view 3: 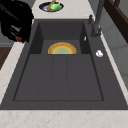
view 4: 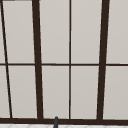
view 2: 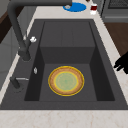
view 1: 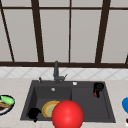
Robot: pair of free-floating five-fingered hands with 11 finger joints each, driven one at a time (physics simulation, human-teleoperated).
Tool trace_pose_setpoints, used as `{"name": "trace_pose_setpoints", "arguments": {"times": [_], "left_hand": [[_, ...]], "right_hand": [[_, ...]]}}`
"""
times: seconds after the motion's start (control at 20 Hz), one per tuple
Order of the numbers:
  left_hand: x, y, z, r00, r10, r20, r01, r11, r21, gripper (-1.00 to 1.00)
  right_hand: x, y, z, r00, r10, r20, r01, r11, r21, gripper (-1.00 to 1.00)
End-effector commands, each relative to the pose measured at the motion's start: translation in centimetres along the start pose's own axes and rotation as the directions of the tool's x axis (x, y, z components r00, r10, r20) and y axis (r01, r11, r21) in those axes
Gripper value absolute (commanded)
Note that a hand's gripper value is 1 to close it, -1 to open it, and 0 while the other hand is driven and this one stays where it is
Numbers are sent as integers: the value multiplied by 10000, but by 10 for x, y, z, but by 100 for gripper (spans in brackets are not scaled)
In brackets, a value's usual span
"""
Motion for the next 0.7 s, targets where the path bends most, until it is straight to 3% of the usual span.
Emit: {"name": "trace_pose_setpoints", "arguments": {"times": [0.0,0.5,0.65], "left_hand": [[0,0,0,10000,0,0,0,10000,0,0],[0,0,0,10000,0,0,0,10000,0,0],[0,0,0,10000,0,0,0,10000,0,0]], "right_hand": [[30,10,6,9998,-150,87,150,9999,-28,100],[106,45,-3,9998,-152,-139,154,9998,143,100],[131,56,-8,9997,-227,100,226,9996,152,100]]}}
